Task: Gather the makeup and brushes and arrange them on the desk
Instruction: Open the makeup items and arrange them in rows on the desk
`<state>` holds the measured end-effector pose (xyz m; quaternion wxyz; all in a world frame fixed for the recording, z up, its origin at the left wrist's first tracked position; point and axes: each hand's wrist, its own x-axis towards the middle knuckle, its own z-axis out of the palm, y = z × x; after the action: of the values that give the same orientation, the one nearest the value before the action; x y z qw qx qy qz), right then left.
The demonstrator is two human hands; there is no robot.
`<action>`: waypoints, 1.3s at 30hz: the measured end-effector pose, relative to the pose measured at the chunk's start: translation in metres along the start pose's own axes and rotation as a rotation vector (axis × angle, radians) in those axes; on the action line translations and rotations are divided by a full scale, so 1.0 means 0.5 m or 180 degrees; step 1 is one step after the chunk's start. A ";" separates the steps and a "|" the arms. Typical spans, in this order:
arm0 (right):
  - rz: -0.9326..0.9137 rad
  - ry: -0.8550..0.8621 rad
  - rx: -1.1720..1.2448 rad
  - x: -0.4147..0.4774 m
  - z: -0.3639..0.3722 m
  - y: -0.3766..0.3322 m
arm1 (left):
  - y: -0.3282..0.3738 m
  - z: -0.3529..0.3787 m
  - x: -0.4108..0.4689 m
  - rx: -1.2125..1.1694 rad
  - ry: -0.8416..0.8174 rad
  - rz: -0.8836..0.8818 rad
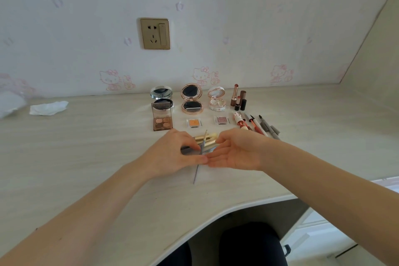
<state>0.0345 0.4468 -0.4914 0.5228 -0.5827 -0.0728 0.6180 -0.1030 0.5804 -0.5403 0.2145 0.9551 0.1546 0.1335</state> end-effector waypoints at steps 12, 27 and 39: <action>-0.2357 0.1052 -0.4930 0.068 -0.046 0.014 | 0.017 0.017 -0.015 0.0369 0.0007 -0.0117; -0.3504 0.1348 -0.5730 0.065 -0.091 0.043 | -0.004 0.028 -0.045 0.0433 0.0430 0.0283; -0.3153 0.1002 -0.5569 0.101 -0.110 0.055 | -0.003 0.038 -0.050 0.0518 0.0481 -0.0121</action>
<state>0.0742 0.4430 -0.5601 0.1141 -0.7398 -0.6627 -0.0217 -0.1200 0.5661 -0.5620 0.1265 0.9535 0.1988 0.1880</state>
